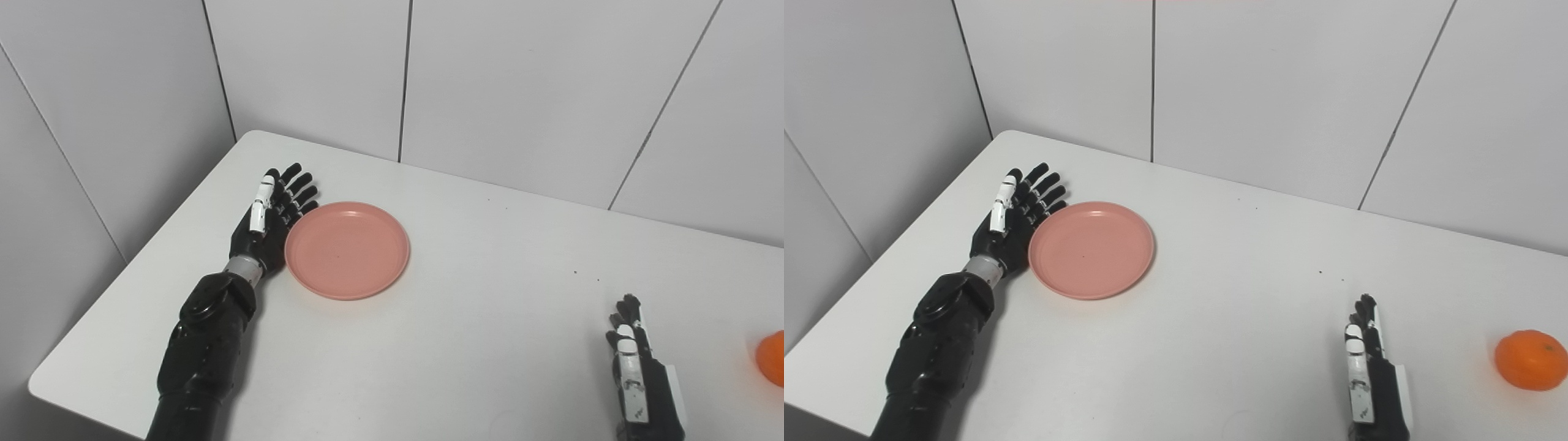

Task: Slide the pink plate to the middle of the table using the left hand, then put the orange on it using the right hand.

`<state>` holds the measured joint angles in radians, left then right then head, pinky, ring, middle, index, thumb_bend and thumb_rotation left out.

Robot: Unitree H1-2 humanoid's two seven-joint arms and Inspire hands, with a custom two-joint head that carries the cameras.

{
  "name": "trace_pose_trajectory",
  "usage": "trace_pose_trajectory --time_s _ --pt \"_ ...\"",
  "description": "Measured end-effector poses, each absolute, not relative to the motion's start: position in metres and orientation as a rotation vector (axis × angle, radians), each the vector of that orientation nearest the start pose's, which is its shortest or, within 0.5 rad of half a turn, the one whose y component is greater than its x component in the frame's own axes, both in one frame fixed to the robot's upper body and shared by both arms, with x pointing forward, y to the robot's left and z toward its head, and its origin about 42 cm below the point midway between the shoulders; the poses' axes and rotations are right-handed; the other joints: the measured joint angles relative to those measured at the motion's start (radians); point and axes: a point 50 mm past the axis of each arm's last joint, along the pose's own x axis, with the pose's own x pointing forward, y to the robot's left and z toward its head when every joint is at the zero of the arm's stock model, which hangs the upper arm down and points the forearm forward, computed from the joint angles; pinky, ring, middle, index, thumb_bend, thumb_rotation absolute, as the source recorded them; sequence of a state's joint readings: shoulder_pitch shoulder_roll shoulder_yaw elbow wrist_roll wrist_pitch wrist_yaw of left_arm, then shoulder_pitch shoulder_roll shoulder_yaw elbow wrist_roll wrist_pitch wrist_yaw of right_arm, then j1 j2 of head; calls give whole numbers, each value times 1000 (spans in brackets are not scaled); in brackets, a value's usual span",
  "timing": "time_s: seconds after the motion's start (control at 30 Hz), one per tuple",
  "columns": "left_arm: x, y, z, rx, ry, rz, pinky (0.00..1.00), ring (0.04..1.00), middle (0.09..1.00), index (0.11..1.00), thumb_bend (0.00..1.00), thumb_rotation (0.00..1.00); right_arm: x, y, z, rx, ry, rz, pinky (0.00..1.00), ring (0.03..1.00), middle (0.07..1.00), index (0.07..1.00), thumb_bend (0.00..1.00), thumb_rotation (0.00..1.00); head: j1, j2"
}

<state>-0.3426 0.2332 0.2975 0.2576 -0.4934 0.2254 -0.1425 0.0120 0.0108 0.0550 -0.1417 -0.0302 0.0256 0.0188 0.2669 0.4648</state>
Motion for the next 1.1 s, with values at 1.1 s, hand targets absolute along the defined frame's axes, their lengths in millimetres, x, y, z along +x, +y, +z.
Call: trace_pose_trajectory --time_s 1.1 --pt "388 281 151 -379 64 -52 921 923 927 922 370 1000 278 -185 131 -28 -86 64 1000 997 1000 1000 172 1000 -52 31"
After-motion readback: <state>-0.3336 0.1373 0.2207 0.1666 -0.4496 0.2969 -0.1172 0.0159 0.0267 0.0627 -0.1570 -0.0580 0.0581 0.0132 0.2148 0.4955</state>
